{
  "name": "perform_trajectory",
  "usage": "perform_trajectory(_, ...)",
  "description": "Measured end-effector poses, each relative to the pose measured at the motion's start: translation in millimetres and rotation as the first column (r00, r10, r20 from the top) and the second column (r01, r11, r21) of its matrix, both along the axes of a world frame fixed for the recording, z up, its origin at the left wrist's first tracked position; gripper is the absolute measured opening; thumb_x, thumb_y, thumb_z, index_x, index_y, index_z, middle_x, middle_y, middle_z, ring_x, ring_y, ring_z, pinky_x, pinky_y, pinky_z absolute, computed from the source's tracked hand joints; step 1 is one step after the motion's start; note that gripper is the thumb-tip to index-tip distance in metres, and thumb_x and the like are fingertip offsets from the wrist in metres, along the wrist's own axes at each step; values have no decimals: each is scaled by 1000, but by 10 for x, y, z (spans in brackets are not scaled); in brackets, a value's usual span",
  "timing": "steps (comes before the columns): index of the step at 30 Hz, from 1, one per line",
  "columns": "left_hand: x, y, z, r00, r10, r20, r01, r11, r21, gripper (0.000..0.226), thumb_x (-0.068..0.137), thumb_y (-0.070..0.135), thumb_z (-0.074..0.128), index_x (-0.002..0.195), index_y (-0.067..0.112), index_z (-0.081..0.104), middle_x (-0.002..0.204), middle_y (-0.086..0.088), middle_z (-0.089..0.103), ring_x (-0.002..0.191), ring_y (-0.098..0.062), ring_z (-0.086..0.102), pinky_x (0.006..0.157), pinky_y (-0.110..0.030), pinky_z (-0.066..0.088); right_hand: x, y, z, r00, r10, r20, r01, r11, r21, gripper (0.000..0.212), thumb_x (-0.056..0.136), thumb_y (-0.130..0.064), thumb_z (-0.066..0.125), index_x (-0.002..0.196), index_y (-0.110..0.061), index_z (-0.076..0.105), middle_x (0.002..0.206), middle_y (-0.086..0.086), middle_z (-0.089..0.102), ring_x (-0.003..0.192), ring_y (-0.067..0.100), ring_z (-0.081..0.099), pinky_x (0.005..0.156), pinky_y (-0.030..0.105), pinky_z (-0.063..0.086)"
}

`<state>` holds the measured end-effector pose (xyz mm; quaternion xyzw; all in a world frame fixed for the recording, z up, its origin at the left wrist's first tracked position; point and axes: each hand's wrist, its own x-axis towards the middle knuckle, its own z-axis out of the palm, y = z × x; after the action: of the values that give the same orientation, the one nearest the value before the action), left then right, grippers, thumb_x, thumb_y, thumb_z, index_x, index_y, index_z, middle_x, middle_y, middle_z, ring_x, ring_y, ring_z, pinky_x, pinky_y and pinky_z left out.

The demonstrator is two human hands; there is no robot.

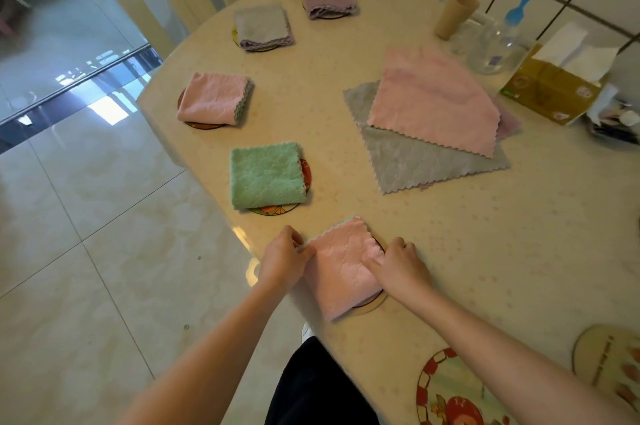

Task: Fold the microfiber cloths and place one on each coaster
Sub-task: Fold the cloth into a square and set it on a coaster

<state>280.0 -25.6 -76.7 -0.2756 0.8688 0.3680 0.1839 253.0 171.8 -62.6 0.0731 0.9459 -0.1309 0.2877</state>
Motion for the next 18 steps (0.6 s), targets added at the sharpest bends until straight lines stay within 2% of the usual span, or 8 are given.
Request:
perform_trajectory(3,-34,15,46,997,64,-40,-61,995,83,23,85,25,68,100,14,54,95,-2,58,74,-14,53,56,-22,41,-22,23,-14,996,-85,35,88,991,-104,58,83,-49,61,112,-1,46,119,18,56,103,33,57,66,28,35)
perform_trajectory(6,-51,16,99,991,116,-73,-105,985,135,21,84,19,69,100,11,58,89,-1,56,64,-6,49,47,-15,36,-33,74,25,985,-113,131,138,971,-198,49,82,-44,62,109,-4,54,111,11,60,100,29,57,68,26,36)
perform_trajectory(9,-48,-44,146,975,185,-119,-161,969,186,23,79,19,75,95,11,61,86,-2,59,65,-13,52,52,-20,41,45,136,64,974,-153,170,205,911,-358,36,82,-42,63,96,-11,53,96,4,58,88,22,55,66,29,39)
perform_trajectory(12,-63,-66,185,969,193,-151,-140,942,304,22,76,18,78,92,14,63,83,1,55,66,-16,52,61,-29,47,140,220,46,972,-182,150,232,854,-465,34,84,-39,62,101,-11,53,92,0,57,82,16,54,61,25,40)
perform_trajectory(15,-90,-32,201,973,165,-160,-99,929,356,21,78,15,77,94,14,63,85,1,53,67,-16,53,64,-34,53,203,306,1,962,-230,148,274,824,-496,36,85,-38,62,108,-12,52,95,-2,55,80,12,52,57,22,38)
perform_trajectory(18,-117,18,123,983,131,-125,-85,945,317,20,79,14,76,92,13,62,87,-1,55,68,-19,54,59,-32,52,256,346,-54,957,-239,163,289,826,-483,30,84,-37,63,103,-15,52,96,-1,58,82,13,54,59,22,39)
